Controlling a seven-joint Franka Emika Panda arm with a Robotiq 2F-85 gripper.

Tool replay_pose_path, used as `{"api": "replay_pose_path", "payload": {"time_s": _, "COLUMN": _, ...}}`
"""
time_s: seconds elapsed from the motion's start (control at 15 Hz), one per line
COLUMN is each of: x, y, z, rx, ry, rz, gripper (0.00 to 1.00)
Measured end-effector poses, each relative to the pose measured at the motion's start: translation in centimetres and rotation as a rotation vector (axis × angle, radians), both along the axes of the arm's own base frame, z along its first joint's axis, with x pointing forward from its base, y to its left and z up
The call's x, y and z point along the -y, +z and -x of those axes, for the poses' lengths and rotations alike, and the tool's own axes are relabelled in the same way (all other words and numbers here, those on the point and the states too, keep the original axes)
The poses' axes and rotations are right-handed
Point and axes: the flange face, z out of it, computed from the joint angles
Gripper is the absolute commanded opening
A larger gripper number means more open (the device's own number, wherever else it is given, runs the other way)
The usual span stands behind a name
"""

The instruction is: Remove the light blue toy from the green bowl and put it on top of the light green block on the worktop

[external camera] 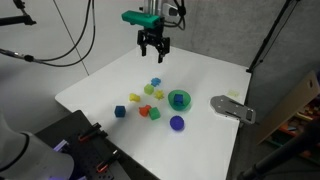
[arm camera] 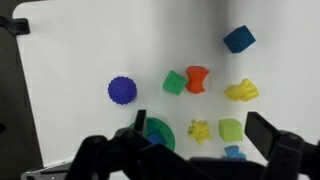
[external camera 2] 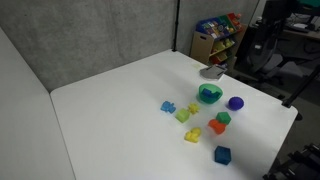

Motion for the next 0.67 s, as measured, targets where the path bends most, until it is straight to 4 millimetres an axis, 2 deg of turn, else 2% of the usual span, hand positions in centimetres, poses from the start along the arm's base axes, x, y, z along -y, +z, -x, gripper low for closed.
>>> {"api": "replay_pose_path", "payload": {"time_s": 0.4, "x": 2.1, "y": 8.4, "z": 3.8, "rx": 0.094, "ry": -0.051, "rz": 0.003, "gripper": 1.00}}
{"api": "replay_pose_path", "payload": {"time_s": 0.53, "x": 2.5, "y": 9.9, "z": 4.6, "rx": 0.115, "ry": -0.060, "rz": 0.002, "gripper": 1.00}}
{"api": "replay_pose_path", "payload": {"time_s": 0.67, "x": 2.5, "y": 10.1, "z": 4.7, "rx": 0.119, "ry": -0.060, "rz": 0.002, "gripper": 1.00}}
